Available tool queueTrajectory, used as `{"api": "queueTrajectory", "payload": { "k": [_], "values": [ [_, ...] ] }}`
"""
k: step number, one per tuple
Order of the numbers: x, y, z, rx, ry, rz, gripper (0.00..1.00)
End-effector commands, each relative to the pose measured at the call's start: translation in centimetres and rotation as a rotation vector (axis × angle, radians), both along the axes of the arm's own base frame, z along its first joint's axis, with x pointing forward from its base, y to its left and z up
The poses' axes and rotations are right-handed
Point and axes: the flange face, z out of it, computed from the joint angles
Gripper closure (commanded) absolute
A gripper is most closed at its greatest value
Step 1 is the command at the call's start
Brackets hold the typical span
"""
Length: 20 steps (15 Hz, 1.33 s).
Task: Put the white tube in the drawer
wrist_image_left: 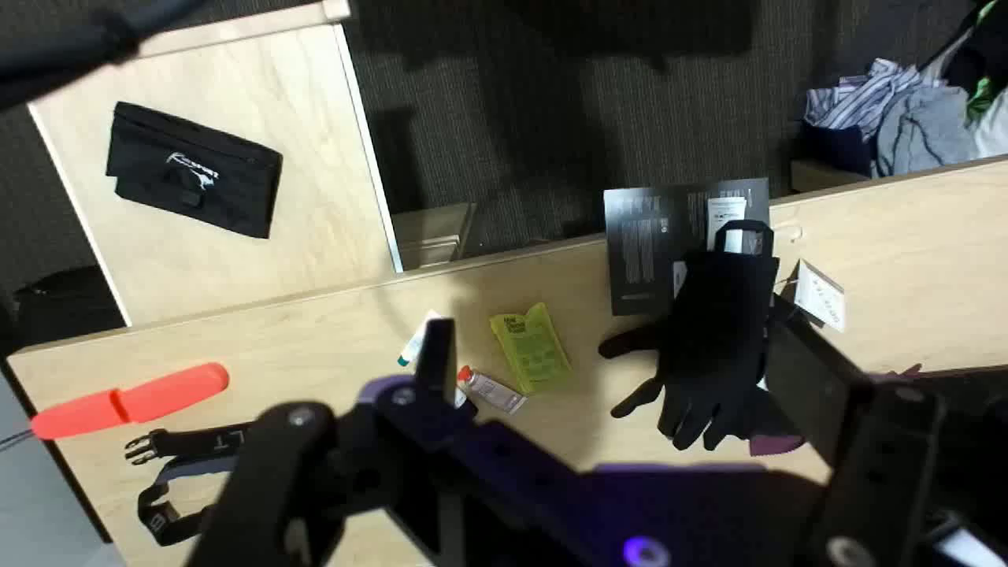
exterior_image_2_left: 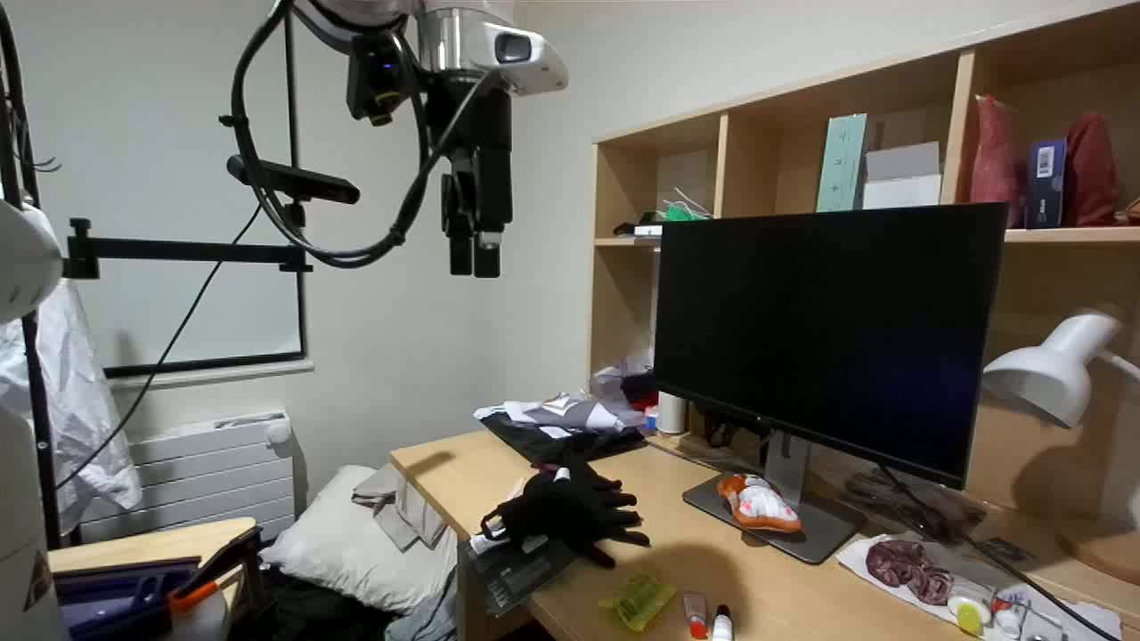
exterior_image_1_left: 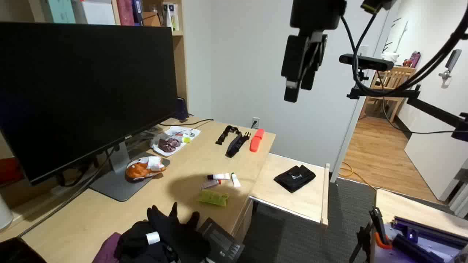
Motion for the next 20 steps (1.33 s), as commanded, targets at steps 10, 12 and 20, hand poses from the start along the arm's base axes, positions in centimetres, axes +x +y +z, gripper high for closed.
{"api": "queueTrajectory", "payload": {
  "k": [10, 12, 20],
  "values": [
    [7.1, -0.2, -7.7, -0.003, 0.023, 0.033, 0.00],
    [8.9, -0.1, -10.2, -0.006, 0.028, 0.066, 0.00],
    [15.1, -0.5, -18.7, -0.027, 0.039, 0.153, 0.00]
  ]
}}
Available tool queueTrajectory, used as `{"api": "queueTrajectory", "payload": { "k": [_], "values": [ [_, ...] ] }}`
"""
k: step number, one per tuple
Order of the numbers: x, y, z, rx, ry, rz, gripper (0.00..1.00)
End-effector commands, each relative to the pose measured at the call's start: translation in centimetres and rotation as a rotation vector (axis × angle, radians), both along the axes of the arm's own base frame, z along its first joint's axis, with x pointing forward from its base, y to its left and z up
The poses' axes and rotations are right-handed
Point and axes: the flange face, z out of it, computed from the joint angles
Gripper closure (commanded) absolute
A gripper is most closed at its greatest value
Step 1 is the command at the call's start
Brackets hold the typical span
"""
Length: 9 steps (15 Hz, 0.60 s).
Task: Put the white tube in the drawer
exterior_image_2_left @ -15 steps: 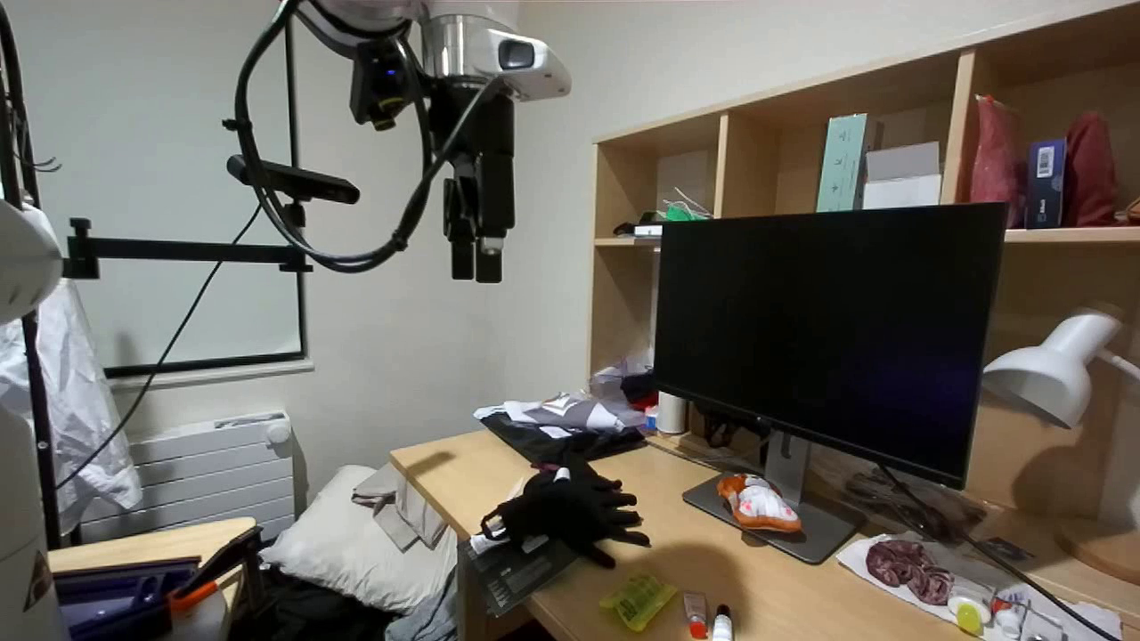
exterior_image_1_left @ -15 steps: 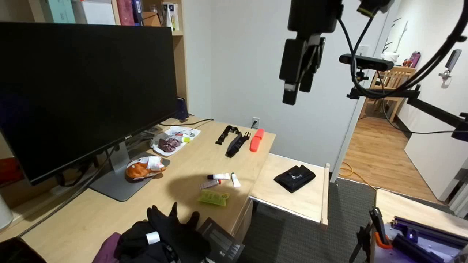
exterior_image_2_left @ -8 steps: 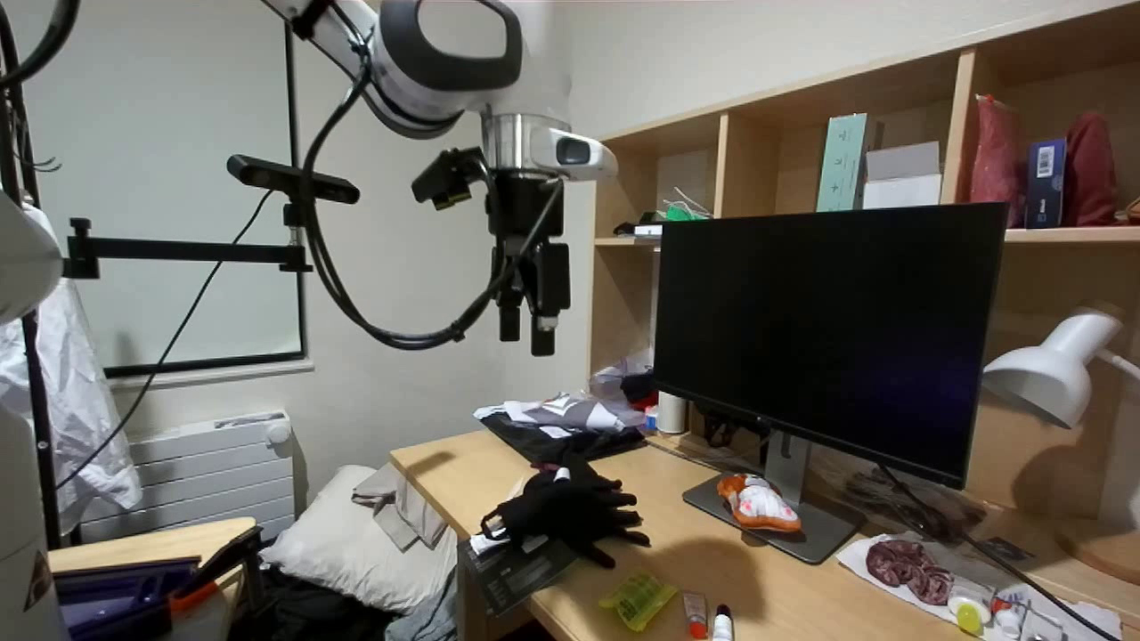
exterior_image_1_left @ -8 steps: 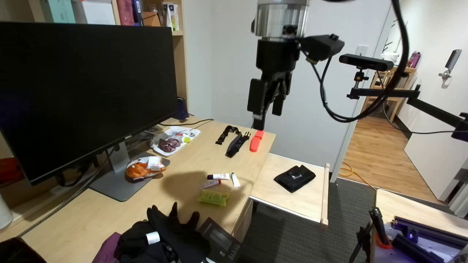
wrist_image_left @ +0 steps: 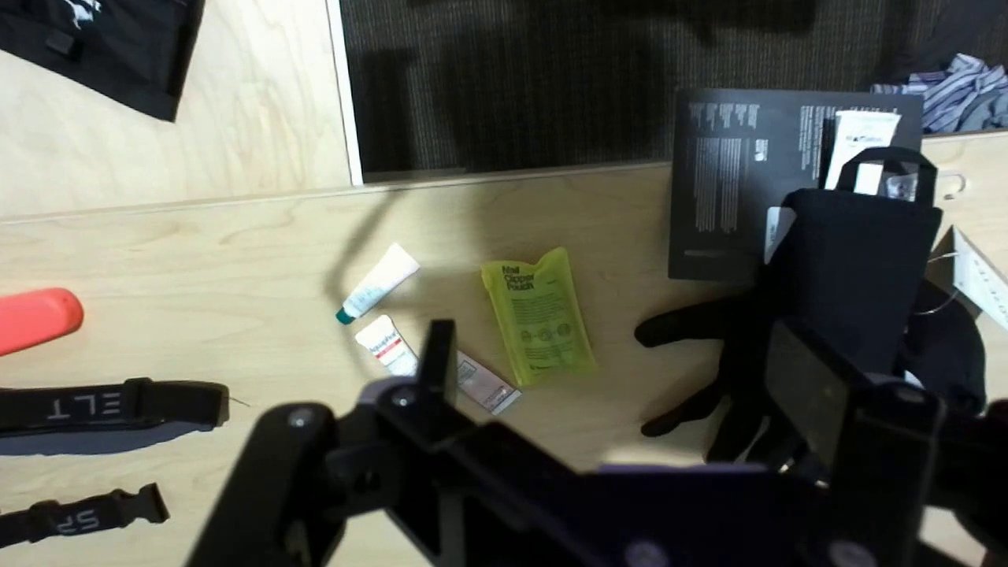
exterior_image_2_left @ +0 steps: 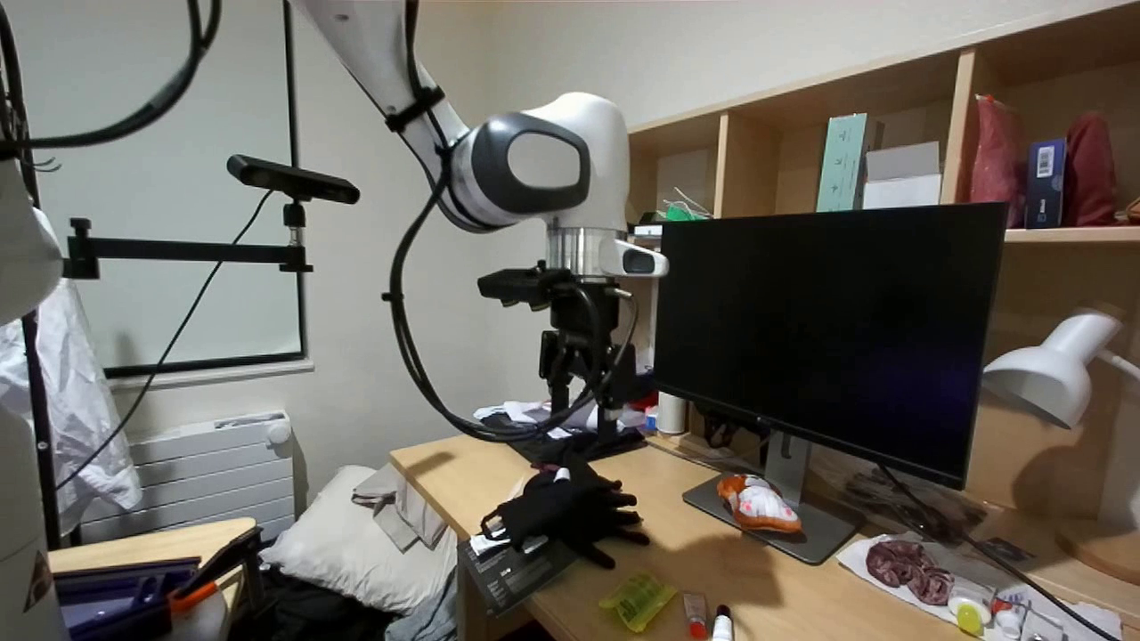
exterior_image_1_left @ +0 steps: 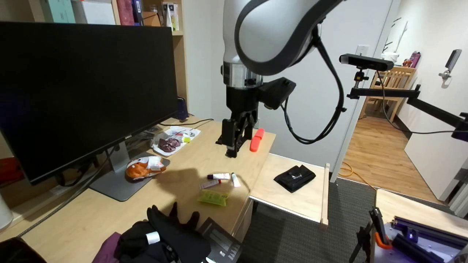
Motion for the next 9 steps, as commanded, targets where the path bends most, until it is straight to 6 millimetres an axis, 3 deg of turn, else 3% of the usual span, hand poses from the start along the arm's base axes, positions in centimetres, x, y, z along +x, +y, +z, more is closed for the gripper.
{"api": "queueTrajectory", "payload": {
  "k": [1, 9],
  "values": [
    [2.81, -0.53, -2.17, -0.009, 0.011, 0.031, 0.00],
    [3.15, -0.39, -2.61, -0.002, 0.027, -0.005, 0.00]
  ]
}}
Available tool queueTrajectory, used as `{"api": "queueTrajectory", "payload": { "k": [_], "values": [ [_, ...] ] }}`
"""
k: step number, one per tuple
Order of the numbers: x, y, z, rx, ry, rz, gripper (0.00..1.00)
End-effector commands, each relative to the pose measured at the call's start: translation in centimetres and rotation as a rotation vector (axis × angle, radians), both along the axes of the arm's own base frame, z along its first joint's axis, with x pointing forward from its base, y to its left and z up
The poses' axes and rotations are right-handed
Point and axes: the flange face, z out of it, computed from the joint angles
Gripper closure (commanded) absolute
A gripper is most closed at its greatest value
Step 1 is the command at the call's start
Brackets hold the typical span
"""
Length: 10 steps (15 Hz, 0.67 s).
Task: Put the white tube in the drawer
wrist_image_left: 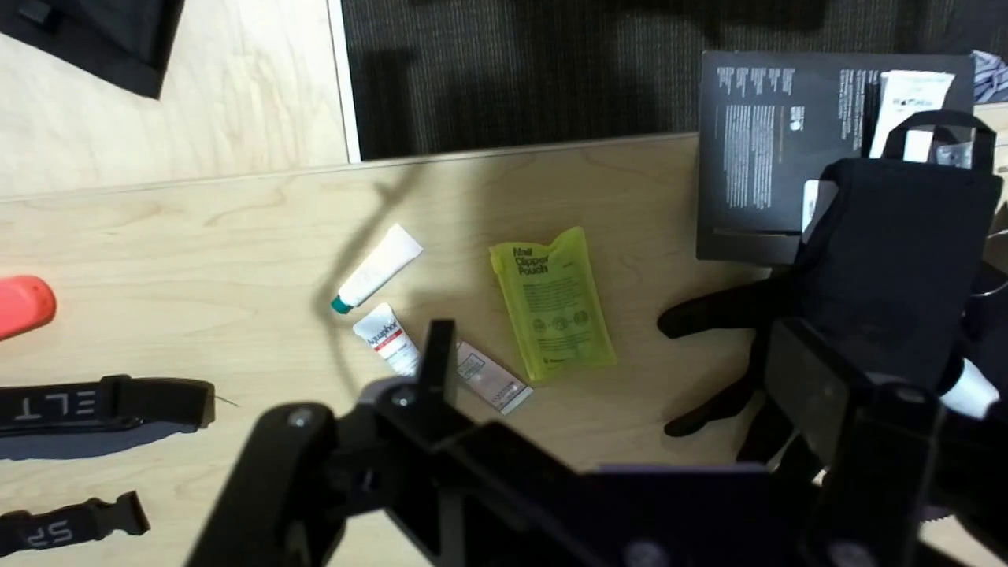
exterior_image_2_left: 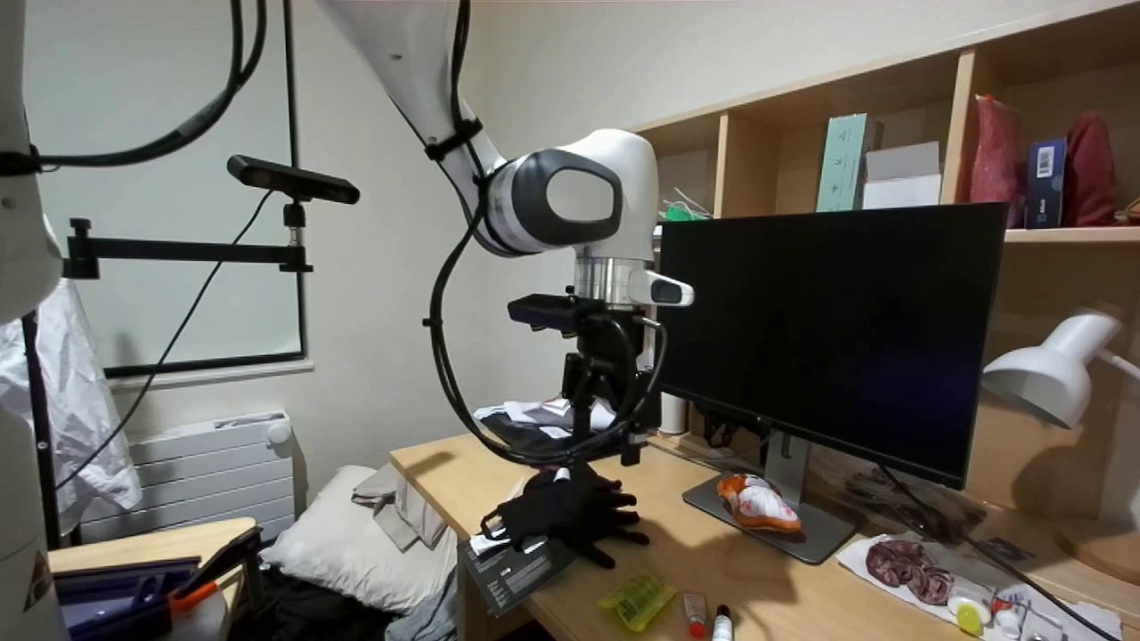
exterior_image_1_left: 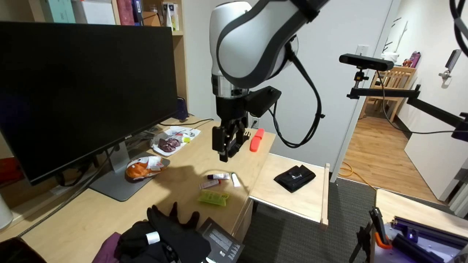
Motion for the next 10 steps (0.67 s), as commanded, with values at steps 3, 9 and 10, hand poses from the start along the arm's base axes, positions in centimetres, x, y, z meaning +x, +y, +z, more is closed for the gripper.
{"api": "queueTrajectory", "payload": {
  "k": [3, 9, 10],
  "values": [
    [0.6, -0.3, 0.1, 0.029, -0.031, -0.079, 0.00],
    [3.9, -4.2, -1.3, 0.077, -0.090, -0.332, 0.00],
    [4.5, -4.9, -1.8, 0.068, -0.086, -0.355, 0.00]
  ]
}}
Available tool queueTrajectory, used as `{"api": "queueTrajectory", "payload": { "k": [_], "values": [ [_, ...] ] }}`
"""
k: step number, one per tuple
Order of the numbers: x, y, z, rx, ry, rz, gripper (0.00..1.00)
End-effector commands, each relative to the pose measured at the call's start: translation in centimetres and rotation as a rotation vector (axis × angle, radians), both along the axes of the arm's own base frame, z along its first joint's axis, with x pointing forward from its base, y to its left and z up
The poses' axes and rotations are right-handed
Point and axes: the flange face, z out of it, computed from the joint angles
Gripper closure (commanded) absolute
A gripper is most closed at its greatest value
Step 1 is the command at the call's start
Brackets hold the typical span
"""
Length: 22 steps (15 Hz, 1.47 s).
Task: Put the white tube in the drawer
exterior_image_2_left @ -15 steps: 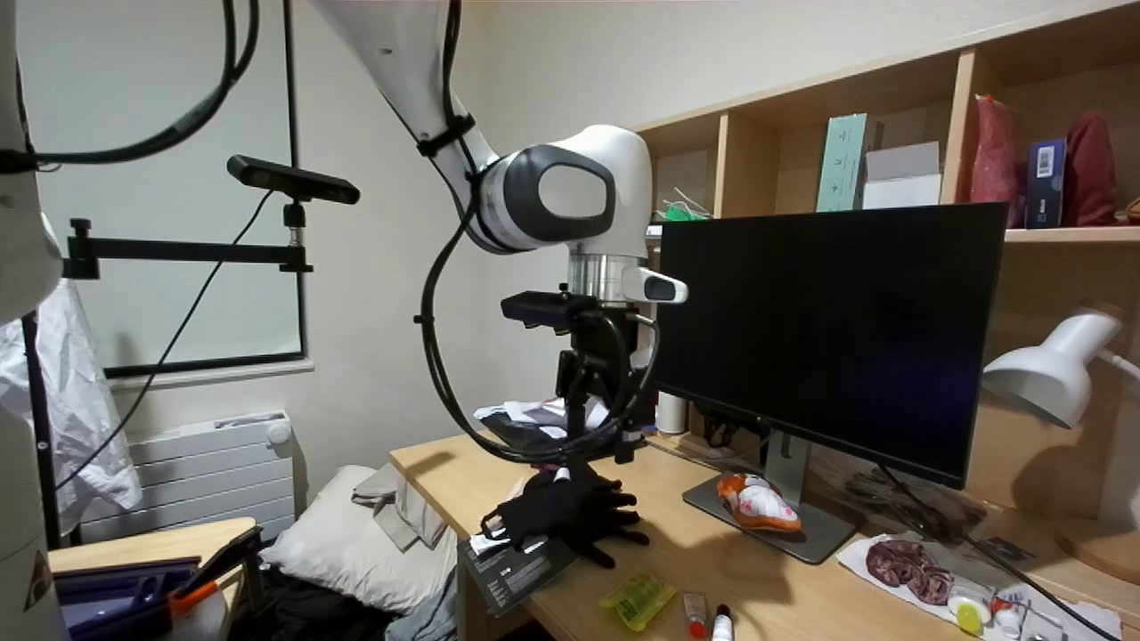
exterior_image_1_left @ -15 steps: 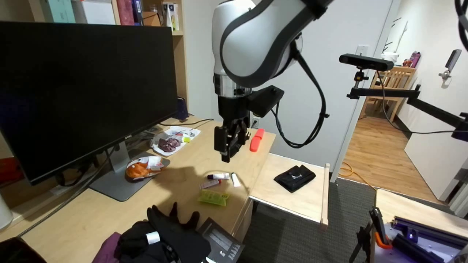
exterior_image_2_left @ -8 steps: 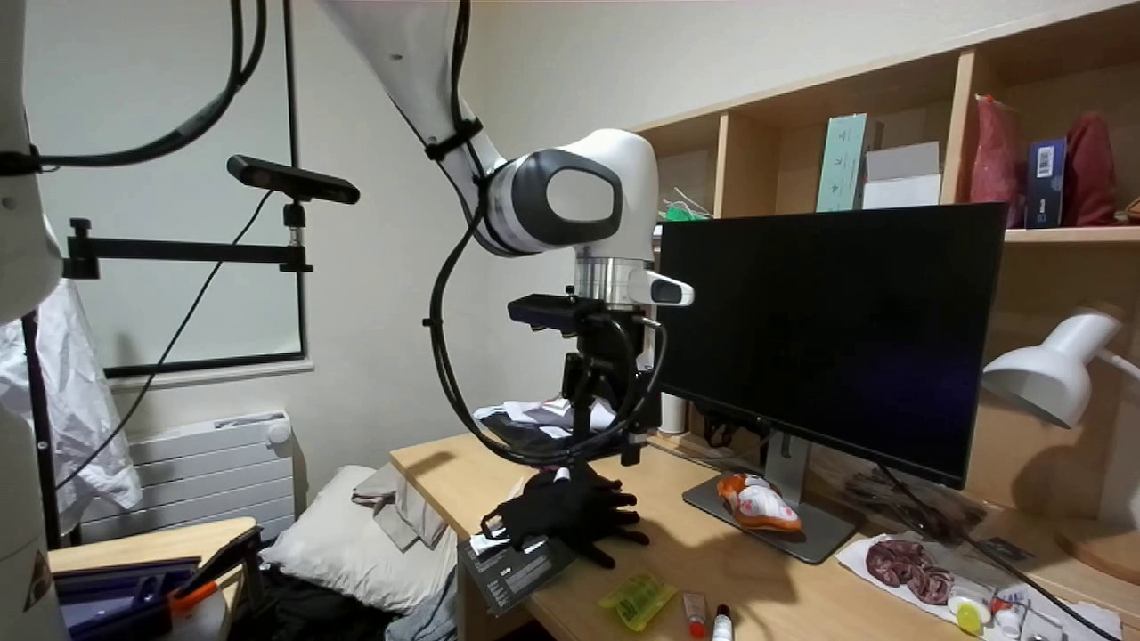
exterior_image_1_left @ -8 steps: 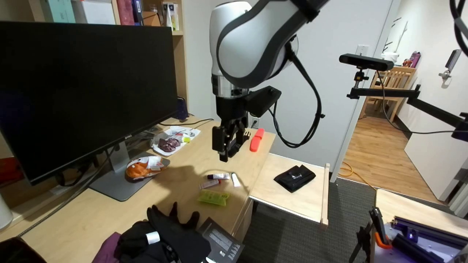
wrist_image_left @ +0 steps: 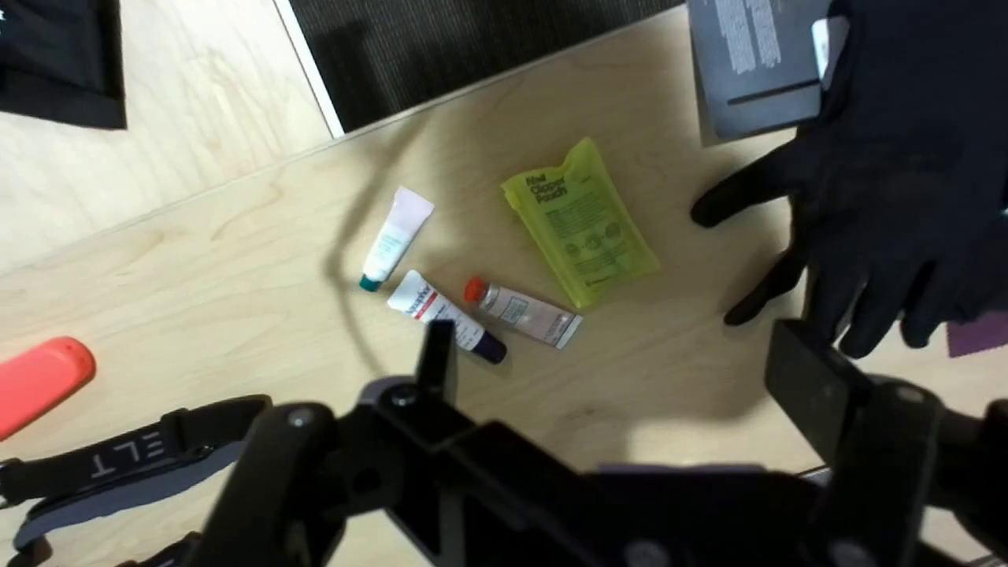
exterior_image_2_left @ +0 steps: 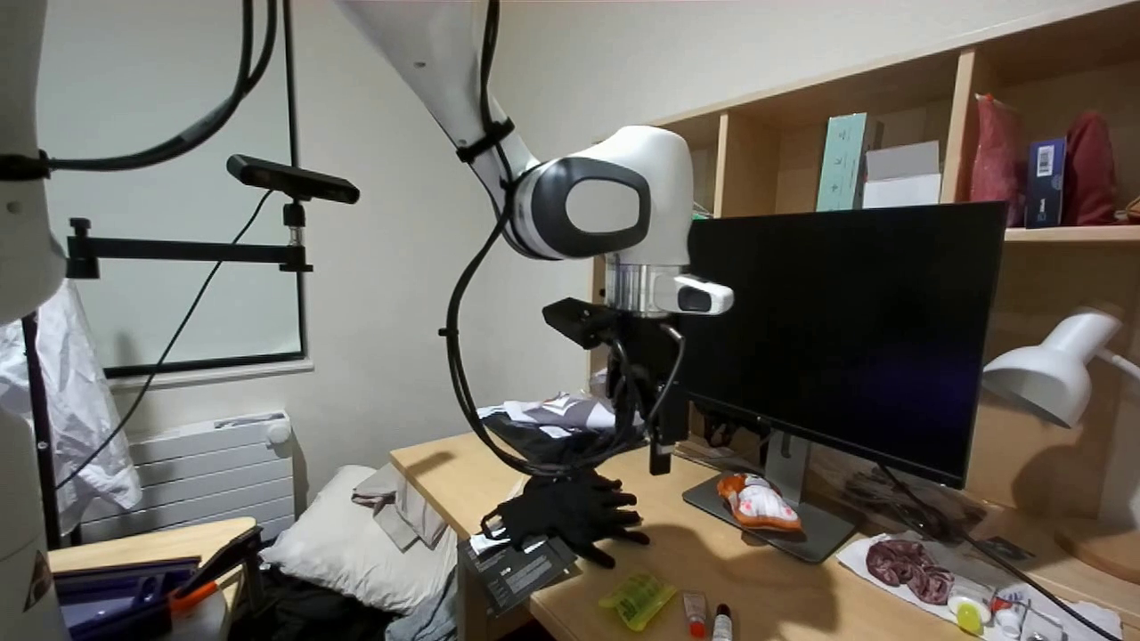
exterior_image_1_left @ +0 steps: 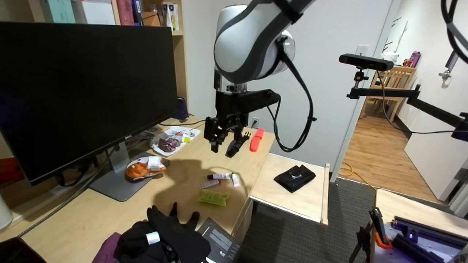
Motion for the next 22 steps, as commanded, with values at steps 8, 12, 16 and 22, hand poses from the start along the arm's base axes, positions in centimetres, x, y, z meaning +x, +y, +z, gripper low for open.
{"api": "queueTrajectory", "payload": {
  "k": [8, 12, 16, 22],
  "values": [
    [5.5, -4.3, -9.3, -0.062, 0.052, -0.205, 0.00],
    [6.7, -5.6, -13.8, -0.073, 0.055, -0.279, 0.00],
    [8.0, -7.3, -16.0, -0.075, 0.054, -0.354, 0.00],
    [8.8, -9.3, -18.1, -0.069, 0.061, -0.400, 0.00]
  ]
}}
